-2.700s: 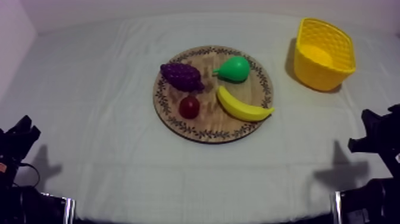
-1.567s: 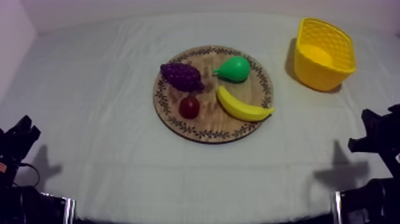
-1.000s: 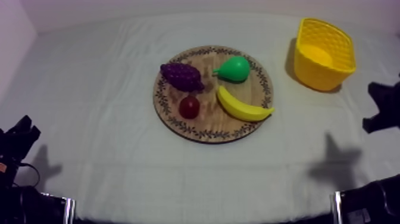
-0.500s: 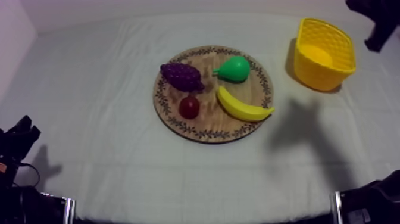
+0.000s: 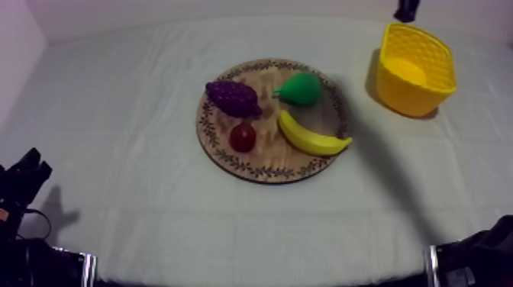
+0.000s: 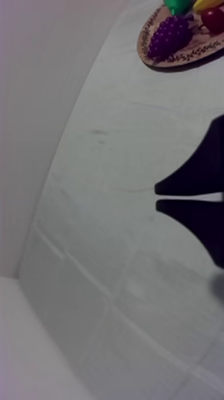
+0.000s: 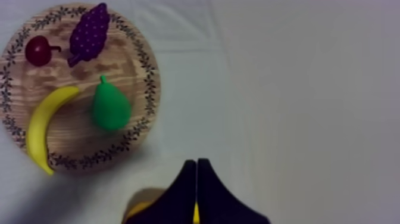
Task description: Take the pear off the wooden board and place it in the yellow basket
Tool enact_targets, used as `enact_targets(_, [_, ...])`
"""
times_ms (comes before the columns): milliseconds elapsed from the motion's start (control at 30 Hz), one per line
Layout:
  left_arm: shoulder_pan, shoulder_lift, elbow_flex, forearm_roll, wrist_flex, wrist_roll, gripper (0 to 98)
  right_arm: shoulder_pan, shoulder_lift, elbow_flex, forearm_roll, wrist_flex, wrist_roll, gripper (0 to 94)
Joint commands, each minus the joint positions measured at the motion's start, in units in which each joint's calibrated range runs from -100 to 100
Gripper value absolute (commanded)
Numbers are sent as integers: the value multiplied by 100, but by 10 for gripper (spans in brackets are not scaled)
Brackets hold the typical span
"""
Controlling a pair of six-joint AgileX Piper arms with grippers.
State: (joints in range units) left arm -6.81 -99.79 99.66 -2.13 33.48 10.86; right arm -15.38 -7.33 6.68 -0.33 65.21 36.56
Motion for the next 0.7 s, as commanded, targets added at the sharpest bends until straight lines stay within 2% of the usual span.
enact_targets(0, [-3,-4,0,1,-1,0,1,-52,568,-69,37,18,-52,19])
enact_targets(333, [-3,-4,0,1,-1,0,1,-262,1383,125,220,-288,-246,48])
enact_targets(567, [-3,-4,0,1,-1,0,1,-335,1545,222,208,-361,-208,66])
enact_targets(600, [-3,-4,0,1,-1,0,1,-343,1551,231,197,-361,-184,88])
enact_targets(633, [-3,-4,0,1,-1,0,1,-348,1550,236,178,-361,-152,160])
enact_targets(667, [-3,-4,0,1,-1,0,1,-352,1547,244,156,-375,-131,277])
